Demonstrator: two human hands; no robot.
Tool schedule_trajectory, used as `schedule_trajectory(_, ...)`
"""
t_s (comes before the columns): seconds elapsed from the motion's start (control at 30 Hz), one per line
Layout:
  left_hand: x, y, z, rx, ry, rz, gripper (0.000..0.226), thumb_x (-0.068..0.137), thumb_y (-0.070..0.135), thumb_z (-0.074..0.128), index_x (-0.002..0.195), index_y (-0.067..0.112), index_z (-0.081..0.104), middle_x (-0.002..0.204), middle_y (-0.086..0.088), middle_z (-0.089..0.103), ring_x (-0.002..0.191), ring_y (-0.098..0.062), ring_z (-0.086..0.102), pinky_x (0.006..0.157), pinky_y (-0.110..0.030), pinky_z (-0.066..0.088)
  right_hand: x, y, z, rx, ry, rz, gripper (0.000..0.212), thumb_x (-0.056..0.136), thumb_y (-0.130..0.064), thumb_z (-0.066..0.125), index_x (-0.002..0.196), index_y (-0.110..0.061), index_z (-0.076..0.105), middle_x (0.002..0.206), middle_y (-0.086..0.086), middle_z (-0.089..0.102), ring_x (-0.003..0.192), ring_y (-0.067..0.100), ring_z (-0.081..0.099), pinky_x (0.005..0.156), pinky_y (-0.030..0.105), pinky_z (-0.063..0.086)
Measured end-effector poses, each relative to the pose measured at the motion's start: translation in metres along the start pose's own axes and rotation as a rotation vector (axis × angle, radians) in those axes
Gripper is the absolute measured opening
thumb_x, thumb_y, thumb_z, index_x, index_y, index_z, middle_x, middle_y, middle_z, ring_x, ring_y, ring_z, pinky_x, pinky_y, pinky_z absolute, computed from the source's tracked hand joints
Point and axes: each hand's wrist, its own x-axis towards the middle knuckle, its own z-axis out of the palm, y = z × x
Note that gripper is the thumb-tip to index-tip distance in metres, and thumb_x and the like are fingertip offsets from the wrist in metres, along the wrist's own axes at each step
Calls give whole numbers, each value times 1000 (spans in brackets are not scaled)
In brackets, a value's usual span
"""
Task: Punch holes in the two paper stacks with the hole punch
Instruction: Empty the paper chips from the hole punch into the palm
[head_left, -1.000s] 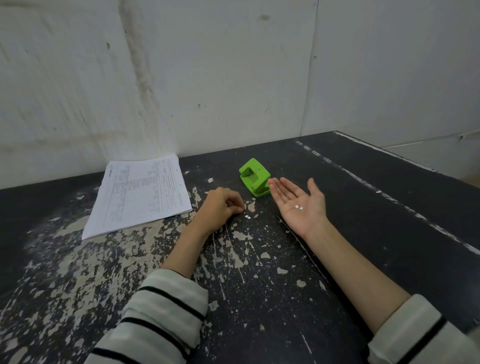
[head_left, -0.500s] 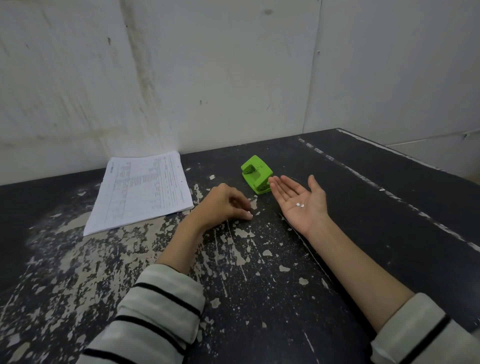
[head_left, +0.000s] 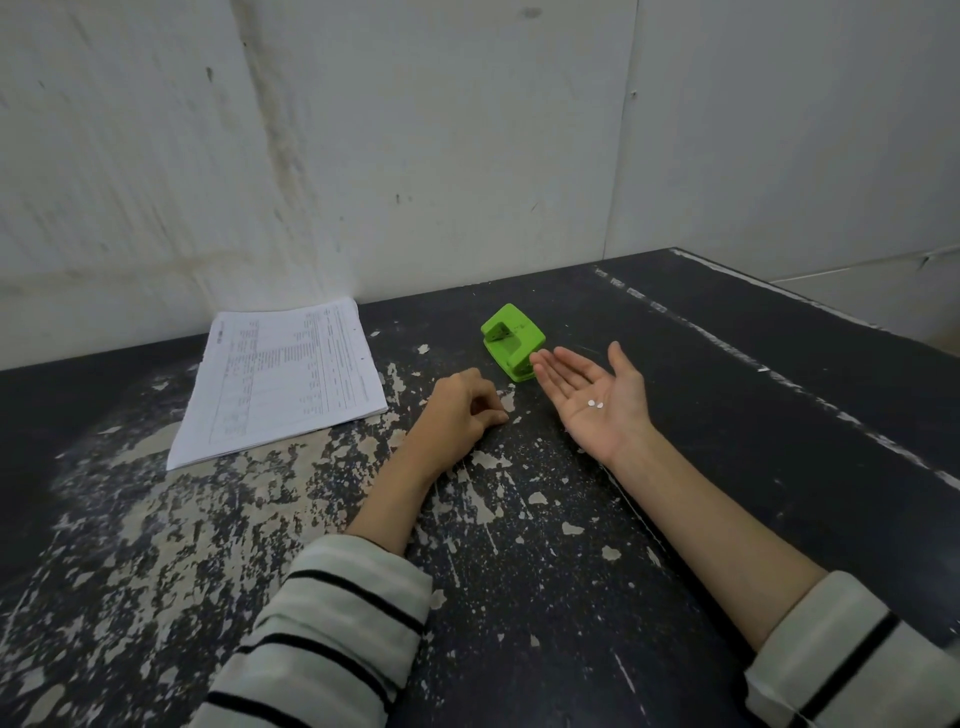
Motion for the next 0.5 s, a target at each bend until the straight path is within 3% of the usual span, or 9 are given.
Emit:
schedule_trajectory(0.2,1,0,6,63,10,21,8,85,6,60,81,-1,61,85,-4,49,78,-15,45,66,-18,31,1,2,-1,-7,3,5,57,97,-43,36,98,11,56,101,29,60,92,36,62,75,41,52)
schedule_trajectory(0.37,4,17,-2,-168,271,-16,8,82,7,65,81,-1,66,81,-10,60,72,-17,55,69,-29,47,0,4,2,-9,5,25,58,97,-43,35,96,11,55,100,29,60,92,36,61,79,43,50)
schedule_trajectory(0.5,8,52,10,-281,338,51,4,77,-1,67,79,-1,71,74,-9,62,68,-15,55,65,-24,44,-3,11,5,-15,-14,80,61,97,-45,33,110,10,53,103,25,60,98,31,60,86,39,49)
